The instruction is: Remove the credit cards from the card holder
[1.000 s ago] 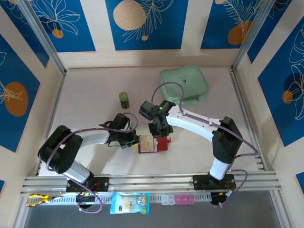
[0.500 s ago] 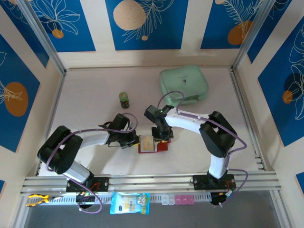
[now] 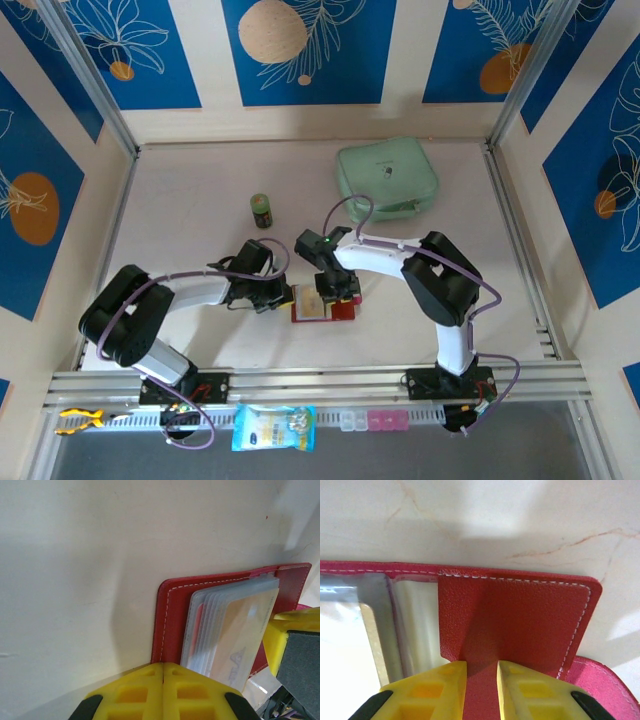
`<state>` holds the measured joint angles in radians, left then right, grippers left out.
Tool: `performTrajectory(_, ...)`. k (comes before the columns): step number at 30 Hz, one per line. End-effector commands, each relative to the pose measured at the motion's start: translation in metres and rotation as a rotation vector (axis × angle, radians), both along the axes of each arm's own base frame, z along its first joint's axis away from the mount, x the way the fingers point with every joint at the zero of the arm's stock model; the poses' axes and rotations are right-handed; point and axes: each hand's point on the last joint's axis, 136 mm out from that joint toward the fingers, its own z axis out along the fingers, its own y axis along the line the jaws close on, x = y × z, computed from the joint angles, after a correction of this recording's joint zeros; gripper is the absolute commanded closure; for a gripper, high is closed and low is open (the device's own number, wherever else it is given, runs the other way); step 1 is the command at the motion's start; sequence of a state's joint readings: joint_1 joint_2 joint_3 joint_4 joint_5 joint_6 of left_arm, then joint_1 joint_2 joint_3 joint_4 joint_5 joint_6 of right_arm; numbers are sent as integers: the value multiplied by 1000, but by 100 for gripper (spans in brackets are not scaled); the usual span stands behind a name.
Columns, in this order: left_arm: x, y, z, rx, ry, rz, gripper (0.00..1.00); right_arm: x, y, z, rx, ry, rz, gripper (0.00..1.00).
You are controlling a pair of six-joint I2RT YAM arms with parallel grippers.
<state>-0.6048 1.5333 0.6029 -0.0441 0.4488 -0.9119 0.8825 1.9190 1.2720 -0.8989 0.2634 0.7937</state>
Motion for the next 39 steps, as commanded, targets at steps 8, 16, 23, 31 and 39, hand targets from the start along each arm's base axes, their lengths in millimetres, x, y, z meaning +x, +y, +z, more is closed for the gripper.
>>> performTrajectory(8, -14, 13, -14, 72, 46, 9, 100, -6, -26, 15, -80, -17, 4, 71)
performTrajectory(16, -14, 13, -13, 71, 45, 11, 100, -9, -38, 14, -114, -4, -11, 49)
performTrajectory(23, -15, 13, -15, 62, 50, 13, 100, -10, -42, 11, -97, -2, -8, 30)
performTrajectory(31, -15, 15, -14, 76, 46, 10, 100, -14, -39, -6, 7, 39, -20, 20)
performTrajectory(39, -11, 13, -4, 70, 23, 9, 100, -22, -41, -25, 72, 87, -45, 14)
